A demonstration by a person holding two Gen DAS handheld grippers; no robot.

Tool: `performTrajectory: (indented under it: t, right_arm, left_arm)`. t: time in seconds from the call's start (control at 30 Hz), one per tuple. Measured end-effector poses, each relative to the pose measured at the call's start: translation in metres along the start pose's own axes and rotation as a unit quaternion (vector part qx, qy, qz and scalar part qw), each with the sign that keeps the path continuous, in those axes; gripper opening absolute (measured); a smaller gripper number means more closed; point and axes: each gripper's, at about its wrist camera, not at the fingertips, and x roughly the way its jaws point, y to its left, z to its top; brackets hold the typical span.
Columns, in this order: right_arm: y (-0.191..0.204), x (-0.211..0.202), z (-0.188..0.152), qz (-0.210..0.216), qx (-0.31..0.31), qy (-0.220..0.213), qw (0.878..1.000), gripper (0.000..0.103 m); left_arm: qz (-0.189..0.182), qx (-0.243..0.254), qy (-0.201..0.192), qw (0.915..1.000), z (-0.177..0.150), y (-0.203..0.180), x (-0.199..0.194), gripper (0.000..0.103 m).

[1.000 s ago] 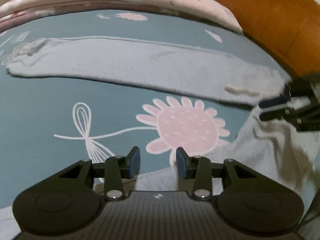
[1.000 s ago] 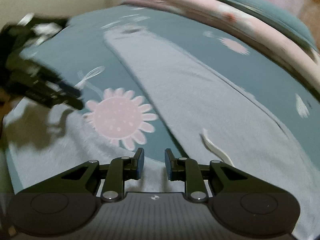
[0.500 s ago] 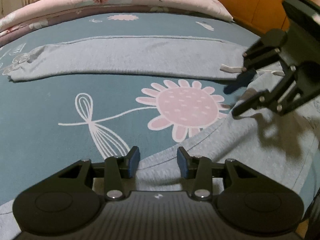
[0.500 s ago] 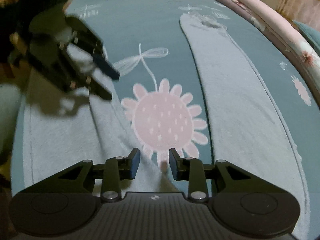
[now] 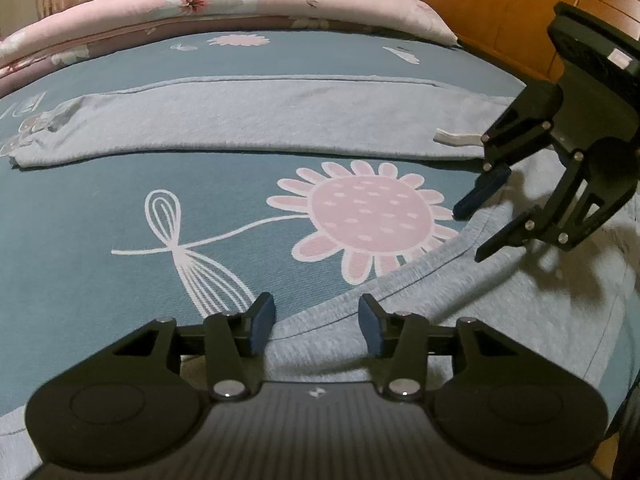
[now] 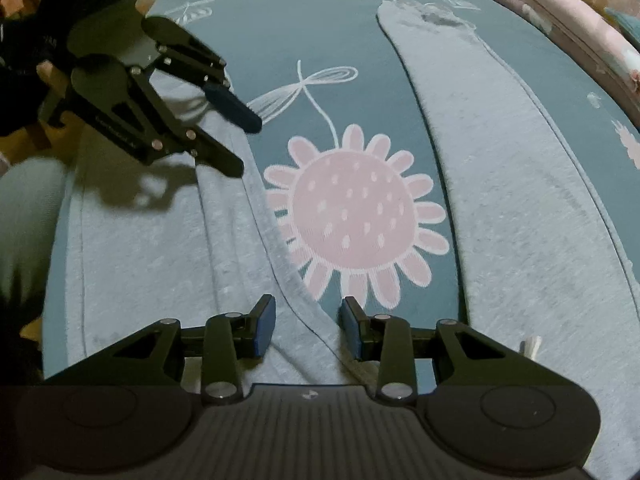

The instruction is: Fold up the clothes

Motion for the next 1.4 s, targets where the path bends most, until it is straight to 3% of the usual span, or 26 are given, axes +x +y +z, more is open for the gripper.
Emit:
performTrajectory:
  t: [0.17, 0.37, 0.5, 0.57, 0.8, 1.0, 1.2, 1.4]
  right_arm:
    - [-0.002, 0.005, 0.007, 0.004, -0.004, 0.017, 1.000, 0.045]
    - [0.013, 0.004, 0.011, 0.001, -0.038, 0.028, 0.999, 0.016]
    - [0.027, -0.002, 0.015, -0.062, -0.073, 0.013, 0.995, 0.010]
    - [0.024, -0.004, 0.018, -0.096, -0.066, -0.006, 0.993, 0.010]
    - [0.014, 0.013, 0.014, -0.098, -0.041, -0.003, 0.994, 0.013]
    - [0.014, 0.014, 0.019, -0.104, -0.037, -0.004, 0.994, 0.016]
    - [0.011, -0.007, 0.052, -0.035, 0.007, -0.091, 0.995, 0.025]
    - [0.037, 0.042, 0.106, 0.009, -0.037, -0.103, 0.994, 0.025]
  left_arm:
    - [0.003, 0.069, 0.011, 0.9975, 0.007, -0.001, -0.003, 0.047]
    - [-0.027, 0.110, 0.060, 0.9918, 0.018, 0.012, -0.001, 0.047]
    - [-0.005, 0.111, 0.032, 0.9934, 0.023, 0.012, -0.011, 0.047]
    - [-0.002, 0.098, 0.015, 0.9951, 0.027, 0.017, -0.016, 0.047]
    - [0.010, 0.090, 0.050, 0.9946, 0.024, 0.041, -0.011, 0.047]
    - [0.011, 0.087, 0.034, 0.9956, 0.022, 0.061, -0.041, 0.047]
    - [0.016, 0.096, 0.058, 0.9936, 0.009, 0.074, -0.050, 0.047]
    - [0.010, 0.079, 0.065, 0.9947, -0.011, 0.076, -0.048, 0.047]
